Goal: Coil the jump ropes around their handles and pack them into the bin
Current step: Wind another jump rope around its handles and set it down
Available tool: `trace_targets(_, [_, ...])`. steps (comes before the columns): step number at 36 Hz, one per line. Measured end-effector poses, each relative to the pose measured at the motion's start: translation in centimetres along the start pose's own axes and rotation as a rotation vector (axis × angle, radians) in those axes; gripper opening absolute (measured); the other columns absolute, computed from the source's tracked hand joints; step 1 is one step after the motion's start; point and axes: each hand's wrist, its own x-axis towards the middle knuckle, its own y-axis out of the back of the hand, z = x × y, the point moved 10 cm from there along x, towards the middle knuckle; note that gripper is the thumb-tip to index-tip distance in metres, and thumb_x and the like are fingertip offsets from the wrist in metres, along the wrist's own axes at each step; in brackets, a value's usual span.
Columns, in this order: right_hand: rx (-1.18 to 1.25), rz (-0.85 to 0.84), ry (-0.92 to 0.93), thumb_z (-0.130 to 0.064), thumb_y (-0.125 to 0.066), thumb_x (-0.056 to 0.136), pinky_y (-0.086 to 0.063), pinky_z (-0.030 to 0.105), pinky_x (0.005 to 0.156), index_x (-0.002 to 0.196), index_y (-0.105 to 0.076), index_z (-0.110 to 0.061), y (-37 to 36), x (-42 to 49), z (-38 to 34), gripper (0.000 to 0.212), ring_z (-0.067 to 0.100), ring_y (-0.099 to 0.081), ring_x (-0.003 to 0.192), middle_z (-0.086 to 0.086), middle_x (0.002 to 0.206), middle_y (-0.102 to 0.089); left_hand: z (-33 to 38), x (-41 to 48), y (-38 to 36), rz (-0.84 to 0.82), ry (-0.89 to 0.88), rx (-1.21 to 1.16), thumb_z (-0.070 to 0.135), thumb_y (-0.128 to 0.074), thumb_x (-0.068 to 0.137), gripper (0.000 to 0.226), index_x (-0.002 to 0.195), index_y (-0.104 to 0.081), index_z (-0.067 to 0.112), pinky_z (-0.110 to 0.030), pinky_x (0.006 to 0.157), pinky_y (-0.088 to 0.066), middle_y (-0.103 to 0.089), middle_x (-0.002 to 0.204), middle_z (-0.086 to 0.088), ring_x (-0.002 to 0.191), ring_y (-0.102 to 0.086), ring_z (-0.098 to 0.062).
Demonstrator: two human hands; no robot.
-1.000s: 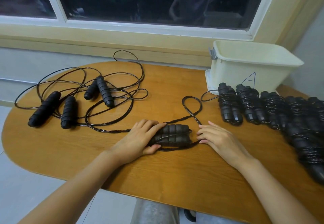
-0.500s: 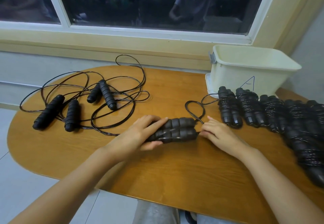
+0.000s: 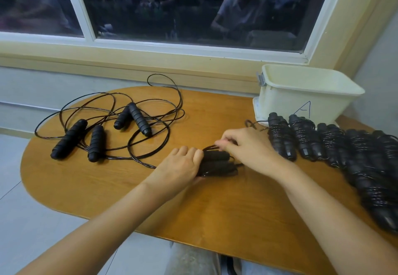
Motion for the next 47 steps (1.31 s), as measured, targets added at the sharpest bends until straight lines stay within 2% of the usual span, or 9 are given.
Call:
trace_targets(7, [-0.095,0.132,-0.073,-0.044,-0.047,0.101,-0.033,0.020,0.058,0.092,-0.067,-0.032,-0.8,-3.8,-1.4,0.025,0.005,-0.049,0.060,-0.012,0.060,-0.053,-2.1,0.8,-0.1,0.037,0.223,-0.001,0.047,-0.046,0.100,0.053,0.137,-0.032,0.012,-0.030,0.095,-0.042,-0.051,0.129,-0.004,0.115,-0.051,-0.021])
trace_targets(13, [0.355,0.201,-0.191,-0.031,-0.061,0.096,-0.040,0.019,0.060,0.070,-0.069,-0.028,-2.0,-5.6,0.1,0.027,-0.008,-0.056,0.059,-0.019,0.070,-0.068,-4.4,1.0,1.4,0.135,0.369,-0.208,0.048,-0.050,0.097,0.051,0.131,-0.036,0.013,-0.028,0.084,-0.044,-0.054,0.123,-0.005,0.107,-0.054,-0.020])
trace_targets(19, [0.865,0.088,-0.351,-0.019,-0.063,0.095,-0.053,0.025,0.063,0.098,-0.073,-0.011,-4.1,-5.5,2.0,0.014,0.011,-0.049,0.052,-0.006,0.067,-0.071,-3.9,0.5,3.6,0.211,0.301,-0.584,0.034,-0.063,0.093,0.069,0.146,-0.027,0.009,-0.029,0.094,-0.043,-0.054,0.132,-0.010,0.116,-0.054,-0.024])
trace_targets(23, [0.996,0.067,-0.413,-0.018,-0.064,0.094,-0.055,0.025,0.060,0.123,-0.060,-0.016,-4.9,-5.0,3.1,0.029,0.010,-0.045,0.048,-0.001,0.073,-0.073,-3.3,0.3,3.7,0.156,0.237,-0.672,0.033,-0.065,0.092,0.086,0.155,-0.011,0.017,-0.019,0.084,-0.036,-0.054,0.119,-0.004,0.106,-0.054,-0.018])
trace_targets(26, [1.021,0.064,-0.422,-0.018,-0.064,0.093,-0.055,0.025,0.061,0.137,-0.051,-0.017,-5.5,-4.7,3.3,0.046,0.015,-0.048,0.057,0.000,0.072,-0.074,-2.7,0.2,3.1,0.070,0.157,-0.656,0.041,-0.058,0.095,0.080,0.156,-0.009,0.026,-0.021,0.088,-0.039,-0.051,0.131,-0.001,0.105,-0.051,-0.013])
trace_targets(32, [1.117,0.071,-0.432,-0.018,-0.067,0.091,-0.055,0.025,0.063,0.140,-0.051,-0.016,-6.4,-5.2,2.9,0.052,0.013,-0.045,0.053,0.004,0.079,-0.075,-2.0,0.4,1.5,-0.118,0.086,-0.682,0.038,-0.054,0.098,0.068,0.153,-0.017,0.023,-0.010,0.067,-0.038,-0.051,0.110,0.007,0.079,-0.051,-0.001])
trace_targets(39, [1.200,0.115,-0.394,-0.024,-0.070,0.081,-0.055,0.026,0.063,0.135,-0.051,-0.022,-6.3,-5.5,2.5,0.058,0.008,-0.040,0.045,0.005,0.079,-0.074,-1.2,0.8,0.6,-0.123,0.088,-0.883,0.021,-0.055,0.098,0.062,0.149,-0.019,0.018,-0.012,0.066,-0.040,-0.051,0.096,0.011,0.076,-0.053,0.000])
trace_targets(43, [1.234,0.153,-0.386,-0.021,-0.070,0.082,-0.056,0.028,0.065,0.133,-0.051,-0.025,-6.3,-5.7,2.5,0.055,0.010,-0.041,0.048,0.004,0.078,-0.074,-0.8,0.8,1.0,-0.026,0.126,-0.975,0.042,-0.046,0.087,0.070,0.149,-0.021,0.020,-0.013,0.073,-0.034,-0.048,0.114,0.003,0.088,-0.048,0.000])
trace_targets(47, [1.237,0.166,-0.372,-0.025,-0.070,0.079,-0.057,0.029,0.067,0.126,-0.057,-0.027,-6.2,-5.9,2.3,0.048,0.009,-0.044,0.047,0.007,0.082,-0.075,-1.2,0.8,1.6,0.110,0.154,-0.919,0.077,-0.032,0.080,0.082,0.145,-0.028,0.028,-0.023,0.081,-0.041,-0.056,0.121,0.007,0.102,-0.054,-0.008])
